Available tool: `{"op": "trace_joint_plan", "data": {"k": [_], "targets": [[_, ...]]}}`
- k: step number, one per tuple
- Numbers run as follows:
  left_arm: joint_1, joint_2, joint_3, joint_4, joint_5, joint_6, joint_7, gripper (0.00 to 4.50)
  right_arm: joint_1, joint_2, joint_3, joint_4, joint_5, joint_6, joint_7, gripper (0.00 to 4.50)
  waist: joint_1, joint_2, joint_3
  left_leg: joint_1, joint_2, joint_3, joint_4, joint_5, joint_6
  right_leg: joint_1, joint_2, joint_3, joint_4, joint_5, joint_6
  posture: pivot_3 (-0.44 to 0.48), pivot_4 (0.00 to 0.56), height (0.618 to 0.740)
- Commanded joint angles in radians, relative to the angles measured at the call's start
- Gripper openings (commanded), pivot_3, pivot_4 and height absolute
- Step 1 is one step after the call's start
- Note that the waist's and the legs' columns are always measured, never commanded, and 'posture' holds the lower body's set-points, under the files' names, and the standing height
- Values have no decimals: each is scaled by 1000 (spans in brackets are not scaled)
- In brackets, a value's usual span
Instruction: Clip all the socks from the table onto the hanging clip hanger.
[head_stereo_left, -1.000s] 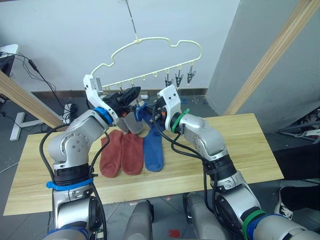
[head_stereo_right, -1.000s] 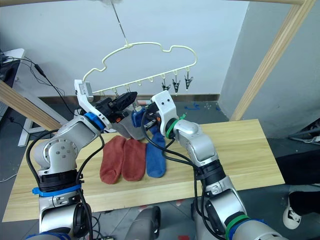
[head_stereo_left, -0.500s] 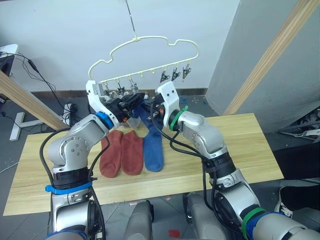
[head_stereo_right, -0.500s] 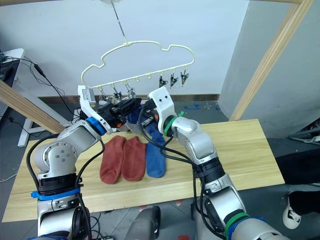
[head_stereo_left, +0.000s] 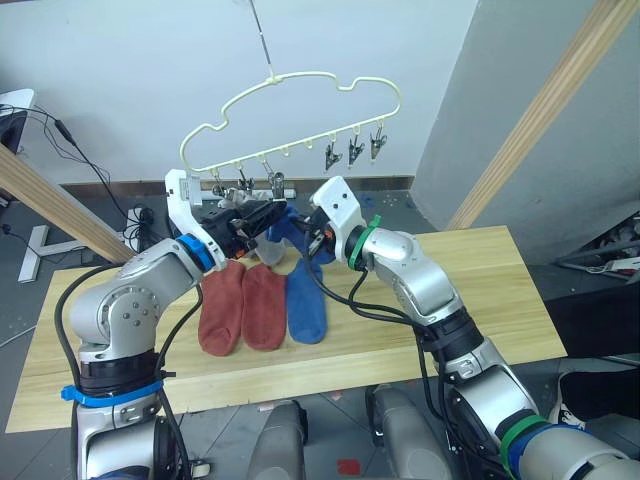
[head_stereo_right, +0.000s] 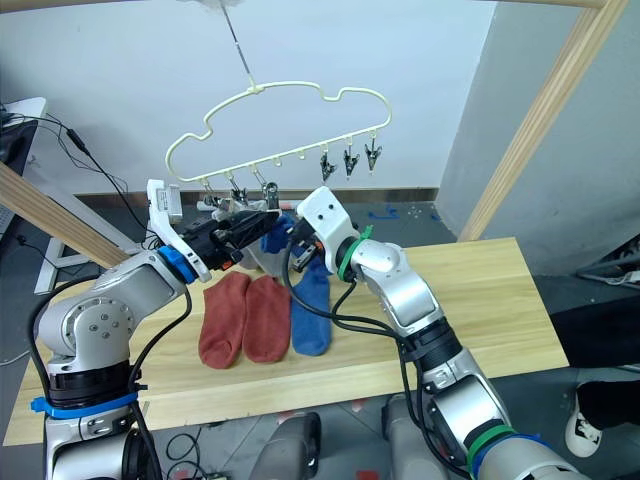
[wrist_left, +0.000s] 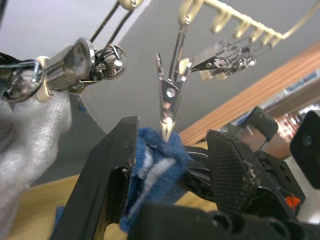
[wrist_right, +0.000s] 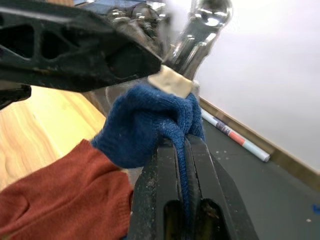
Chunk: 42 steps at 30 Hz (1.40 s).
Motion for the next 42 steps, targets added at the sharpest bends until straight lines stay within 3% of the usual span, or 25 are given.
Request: {"op": "trace_joint_plan", "data": {"k": [1,12,16,23,36,42], "targets": [[25,33,-11,-60,12,-22,-41,2441,-1,-10,26,-43,-27,-74,16,0,0,0,0,0,0,0,0,0,0,0,0,0,0,0,0,-41,290,740],[36,53,-10,-56,27,-36,-61,2441,-5,-10,35,-14,-70,-152,5,0,1,0,0,0,0,0,0,0,0,0,0,0,0,0,0,-37,292,740],[33,54,-2,-55,25,-33,-54,2491,-7,-1,17,-5,-68,-149,-3,1024,1,0,0,0,0,0,0,0,0,0,0,0,0,0,0,-34,293,740],[40,71,-3,-66,30,-41,-66,2491,-7,-21,32,-4,-101,-162,-6,3427,1,0,0,0,0,0,0,0,0,0,0,0,0,0,0,-36,294,740],[87,138,-62,-125,147,-197,-185,2491,66,-151,-26,-254,-86,-21,40,3427,7,0,0,0,0,0,0,0,0,0,0,0,-1,0,0,-30,294,740],[88,180,-119,-142,245,-314,-267,2491,40,-117,-117,-328,-48,111,-31,3427,8,1,0,0,0,0,-1,0,0,0,0,0,-1,0,0,-34,298,740]]}}
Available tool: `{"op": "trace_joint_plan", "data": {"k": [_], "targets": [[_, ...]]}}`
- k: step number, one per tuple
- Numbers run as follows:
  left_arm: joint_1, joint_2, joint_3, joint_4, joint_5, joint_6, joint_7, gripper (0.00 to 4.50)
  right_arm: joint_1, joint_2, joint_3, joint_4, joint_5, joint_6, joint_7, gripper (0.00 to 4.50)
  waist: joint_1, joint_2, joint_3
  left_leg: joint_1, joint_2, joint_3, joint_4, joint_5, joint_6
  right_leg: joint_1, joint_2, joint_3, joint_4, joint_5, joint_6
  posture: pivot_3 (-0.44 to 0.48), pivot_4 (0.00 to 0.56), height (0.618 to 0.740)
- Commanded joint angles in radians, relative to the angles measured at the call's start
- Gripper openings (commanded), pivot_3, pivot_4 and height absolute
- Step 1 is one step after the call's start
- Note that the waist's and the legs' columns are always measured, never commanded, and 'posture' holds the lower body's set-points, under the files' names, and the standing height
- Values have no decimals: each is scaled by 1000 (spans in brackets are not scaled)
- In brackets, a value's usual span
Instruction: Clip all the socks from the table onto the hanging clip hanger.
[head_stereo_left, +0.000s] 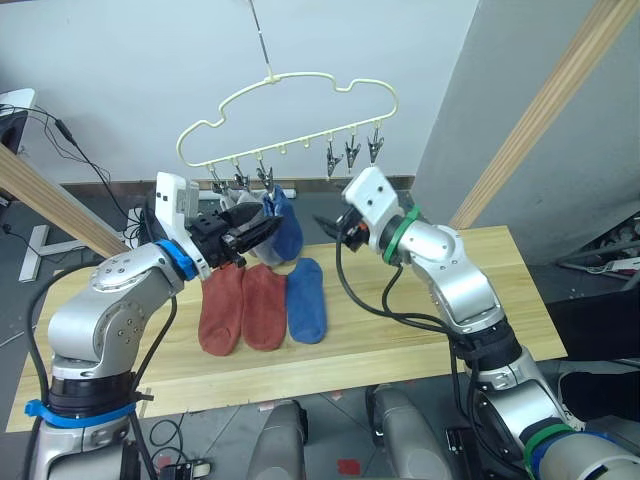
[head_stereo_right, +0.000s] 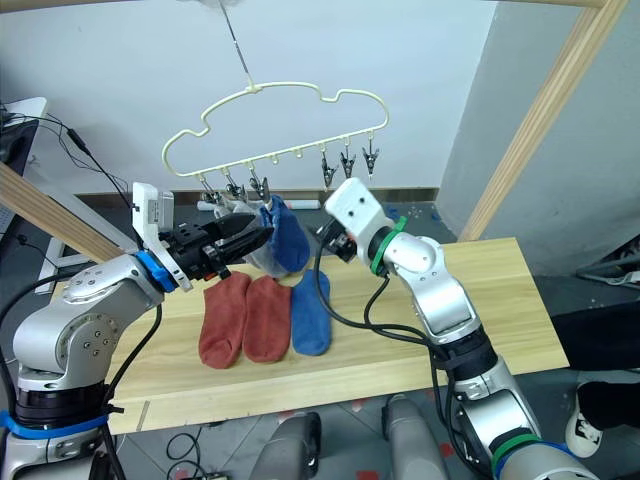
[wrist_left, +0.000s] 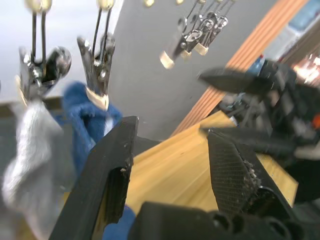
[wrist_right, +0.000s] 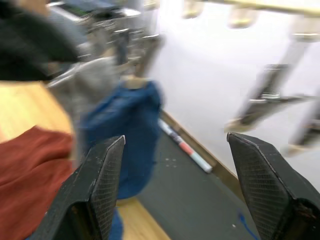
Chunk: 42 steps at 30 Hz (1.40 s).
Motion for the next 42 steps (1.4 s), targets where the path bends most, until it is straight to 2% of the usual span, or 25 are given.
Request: {"op": "trace_joint_plan", "data": {"k": [1,10,25,39,42], "targets": [[-18,4,-16,-41,32,-66,-34,2491,-42,32,-53,-61,41,67,-40,3427,0,0,0,0,0,0,0,0,0,0,0,0,0,0,0,-34,298,740],[-87,-26,-26,-15,40,-77,-25,2491,-131,89,-109,32,109,150,-80,3427,0,0,1,0,0,1,0,0,0,0,0,0,0,0,0,-31,296,740],[-116,-37,-31,28,70,-99,-42,2491,-265,177,-123,196,145,113,-136,3427,-3,0,1,-1,0,1,-1,0,0,-1,0,0,0,0,0,-28,290,740],[-119,-64,-38,42,86,-115,-45,2491,-294,199,-140,253,167,77,-143,3427,-3,0,1,-1,0,1,-1,0,0,-2,0,0,0,0,0,-23,288,740],[-120,-68,-39,45,93,-123,-46,2491,-296,199,-142,260,173,76,-147,2826,-3,0,1,-1,0,1,-1,0,0,-2,0,0,0,0,0,-25,285,740]]}}
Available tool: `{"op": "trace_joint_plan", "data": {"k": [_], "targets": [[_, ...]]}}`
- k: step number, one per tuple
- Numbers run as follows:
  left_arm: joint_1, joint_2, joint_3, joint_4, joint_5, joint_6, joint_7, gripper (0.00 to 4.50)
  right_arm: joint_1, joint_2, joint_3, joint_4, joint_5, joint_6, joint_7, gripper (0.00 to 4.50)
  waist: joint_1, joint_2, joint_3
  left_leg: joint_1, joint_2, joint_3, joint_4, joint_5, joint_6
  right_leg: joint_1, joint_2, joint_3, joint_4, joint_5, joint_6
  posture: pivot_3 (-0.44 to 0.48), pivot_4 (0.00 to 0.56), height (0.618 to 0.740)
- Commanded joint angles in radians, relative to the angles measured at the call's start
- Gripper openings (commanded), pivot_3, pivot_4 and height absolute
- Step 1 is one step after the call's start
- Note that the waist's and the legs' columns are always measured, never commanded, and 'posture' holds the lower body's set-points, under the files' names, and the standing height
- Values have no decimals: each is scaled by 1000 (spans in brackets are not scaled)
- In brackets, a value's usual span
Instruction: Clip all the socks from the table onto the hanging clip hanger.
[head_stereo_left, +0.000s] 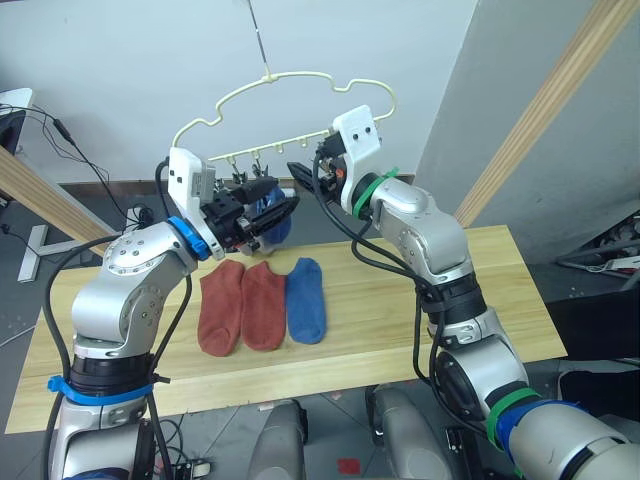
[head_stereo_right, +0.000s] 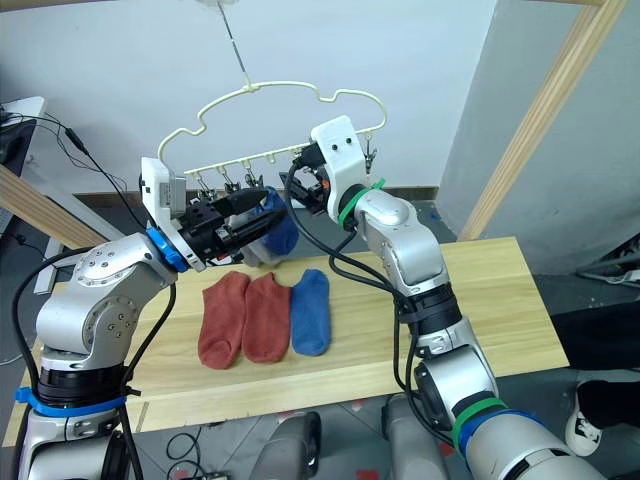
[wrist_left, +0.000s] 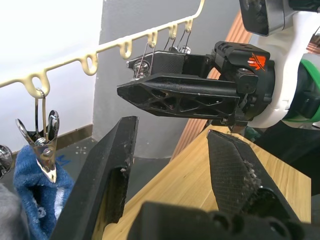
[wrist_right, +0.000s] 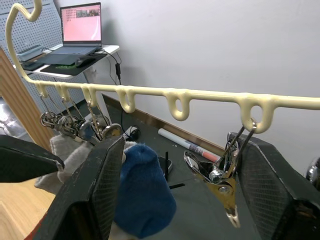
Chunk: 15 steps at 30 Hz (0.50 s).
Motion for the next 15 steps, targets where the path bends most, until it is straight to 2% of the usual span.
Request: {"op": "trace_joint_plan", "data": {"k": [1,7,8,15], "targets": [[-11,-3,0,-7,10,-33,-7,2491,-29,6,-15,-19,17,-20,-9,2496,0,0,0,0,0,0,0,0,0,0,0,0,0,0,0,-25,285,740],[-3,-10,-7,-2,33,-54,-9,2491,-31,6,-17,-12,20,-23,-15,373,0,0,0,0,0,0,0,0,0,0,0,0,0,0,0,-24,289,740],[1,-10,-9,-2,39,-58,-9,2491,-32,6,-18,-11,21,-24,-16,228,0,0,0,0,0,0,0,0,0,0,0,0,0,0,0,-24,289,740],[28,-13,-35,4,90,-105,-4,2491,-33,6,-24,-11,25,-22,-17,219,-1,0,0,0,0,1,0,0,0,-1,0,0,0,0,0,-29,292,740]]}}
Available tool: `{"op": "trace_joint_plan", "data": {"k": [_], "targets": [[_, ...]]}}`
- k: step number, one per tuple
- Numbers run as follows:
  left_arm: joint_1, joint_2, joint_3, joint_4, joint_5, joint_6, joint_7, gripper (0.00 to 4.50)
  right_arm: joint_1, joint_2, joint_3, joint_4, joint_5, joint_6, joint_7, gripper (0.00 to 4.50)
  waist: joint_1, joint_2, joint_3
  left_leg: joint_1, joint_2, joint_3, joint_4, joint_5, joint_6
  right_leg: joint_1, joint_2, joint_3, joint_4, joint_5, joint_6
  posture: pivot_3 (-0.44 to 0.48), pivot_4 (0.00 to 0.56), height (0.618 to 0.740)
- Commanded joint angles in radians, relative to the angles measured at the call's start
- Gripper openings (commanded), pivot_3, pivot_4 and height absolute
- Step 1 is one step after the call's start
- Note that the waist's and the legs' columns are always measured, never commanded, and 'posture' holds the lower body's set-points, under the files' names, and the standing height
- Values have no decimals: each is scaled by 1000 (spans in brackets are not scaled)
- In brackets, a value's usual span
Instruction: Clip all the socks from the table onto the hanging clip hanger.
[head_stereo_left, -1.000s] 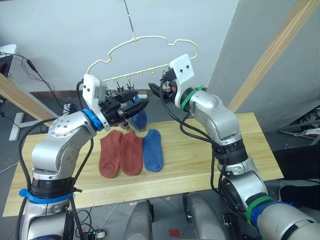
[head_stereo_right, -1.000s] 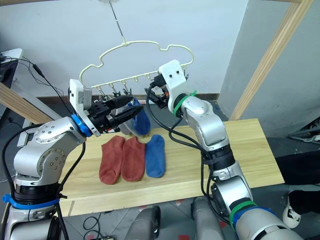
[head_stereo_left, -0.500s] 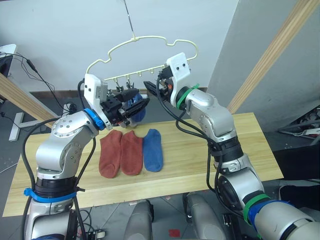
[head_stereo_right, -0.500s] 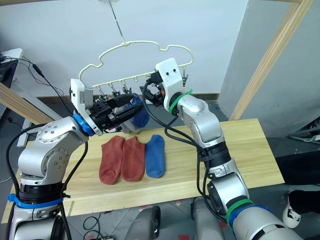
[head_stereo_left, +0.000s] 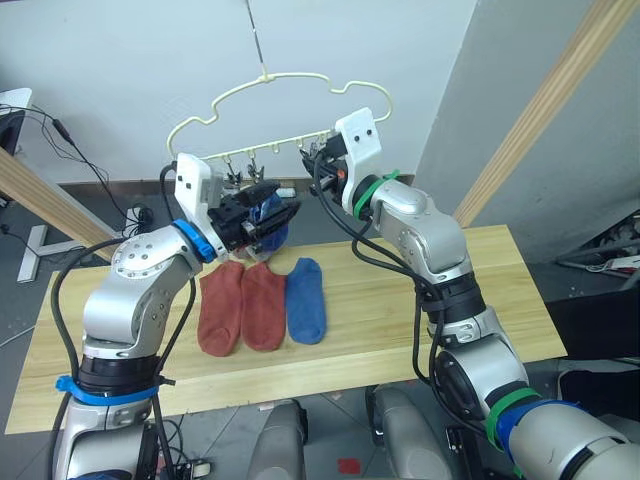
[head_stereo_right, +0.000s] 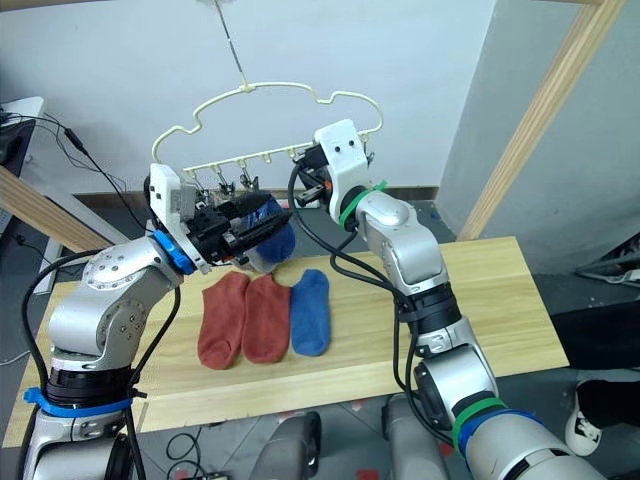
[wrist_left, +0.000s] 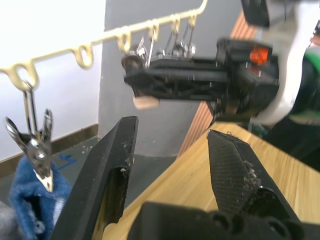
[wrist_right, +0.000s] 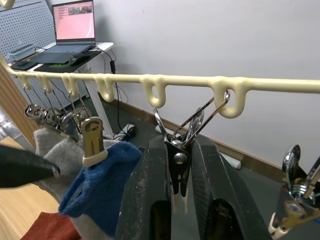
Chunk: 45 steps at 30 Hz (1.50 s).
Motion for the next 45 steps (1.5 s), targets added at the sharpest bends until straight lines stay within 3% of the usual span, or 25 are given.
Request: {"op": "trace_joint_plan", "data": {"k": [1,6,7,10,45], "targets": [[2,-3,7,-16,11,-30,-1,2491,-31,5,-11,-37,22,-18,2,219,0,0,0,0,0,0,0,0,0,0,0,0,0,0,0,-29,292,740],[-11,-13,16,-10,4,-21,12,2491,-15,-3,-6,-47,18,-13,10,219,0,0,0,0,0,0,0,0,0,0,0,0,0,0,0,-29,293,740],[-13,-15,16,-11,3,-19,13,2491,-13,-8,4,-47,11,-15,15,926,0,0,0,0,0,0,0,0,0,0,0,0,0,0,0,-29,293,740],[-14,-19,17,-15,0,-14,14,2491,-10,-16,28,-49,-6,-22,19,1752,-1,0,0,0,0,0,0,0,0,0,0,0,0,0,0,-29,295,740],[-31,-30,13,-31,-14,26,15,2491,-62,18,-6,87,12,-137,-37,1752,-3,0,0,0,0,0,0,0,0,0,0,0,1,0,0,-24,291,740]]}}
